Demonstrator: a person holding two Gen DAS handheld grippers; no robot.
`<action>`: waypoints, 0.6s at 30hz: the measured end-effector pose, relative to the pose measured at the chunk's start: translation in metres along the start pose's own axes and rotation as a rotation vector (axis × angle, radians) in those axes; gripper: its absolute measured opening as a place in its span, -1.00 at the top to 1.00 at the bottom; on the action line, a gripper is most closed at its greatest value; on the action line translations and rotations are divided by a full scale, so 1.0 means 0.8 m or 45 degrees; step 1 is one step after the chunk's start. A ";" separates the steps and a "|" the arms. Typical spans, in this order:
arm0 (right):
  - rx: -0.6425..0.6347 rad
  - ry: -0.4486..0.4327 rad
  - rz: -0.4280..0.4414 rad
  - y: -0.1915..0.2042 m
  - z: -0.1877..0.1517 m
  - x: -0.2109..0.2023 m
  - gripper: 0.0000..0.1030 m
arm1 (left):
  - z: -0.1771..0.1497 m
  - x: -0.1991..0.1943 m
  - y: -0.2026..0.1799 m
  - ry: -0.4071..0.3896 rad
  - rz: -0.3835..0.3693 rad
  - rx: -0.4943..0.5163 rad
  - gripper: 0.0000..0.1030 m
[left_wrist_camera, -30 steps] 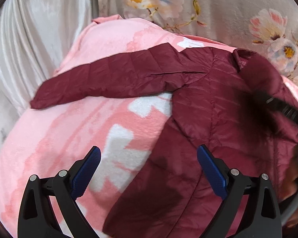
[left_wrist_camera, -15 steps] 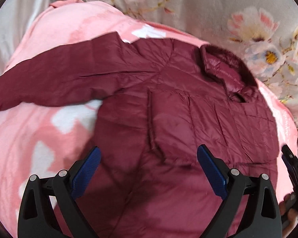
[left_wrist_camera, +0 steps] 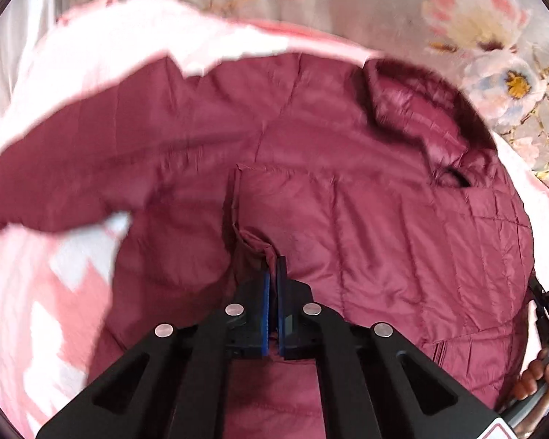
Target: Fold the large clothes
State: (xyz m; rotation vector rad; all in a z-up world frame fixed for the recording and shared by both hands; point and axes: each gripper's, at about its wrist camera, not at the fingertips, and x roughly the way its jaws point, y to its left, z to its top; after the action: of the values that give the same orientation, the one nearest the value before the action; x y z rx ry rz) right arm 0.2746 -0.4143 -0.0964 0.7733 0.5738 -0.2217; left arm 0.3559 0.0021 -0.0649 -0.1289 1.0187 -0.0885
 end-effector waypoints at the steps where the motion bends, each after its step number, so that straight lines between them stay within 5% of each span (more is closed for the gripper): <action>1: -0.013 -0.032 0.016 0.003 0.002 -0.010 0.98 | 0.003 -0.008 -0.001 -0.033 0.004 0.011 1.00; 4: -0.143 -0.147 -0.020 0.019 -0.003 -0.037 0.99 | 0.007 -0.020 0.001 -0.098 0.014 0.026 1.00; 9: -0.283 0.005 -0.247 0.014 -0.027 0.008 0.99 | -0.021 0.037 -0.003 0.017 0.106 0.077 0.98; 12: -0.361 0.030 -0.324 0.020 -0.033 0.011 0.94 | -0.033 0.038 -0.010 -0.032 0.180 0.121 0.97; 18: -0.386 -0.139 -0.405 0.041 -0.029 -0.050 0.83 | -0.034 -0.008 -0.003 -0.094 0.183 0.121 0.80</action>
State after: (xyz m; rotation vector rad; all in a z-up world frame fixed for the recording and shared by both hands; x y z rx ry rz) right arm 0.2445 -0.3754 -0.0678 0.3715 0.6086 -0.4556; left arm 0.3293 -0.0014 -0.0730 0.0280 0.9455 -0.0011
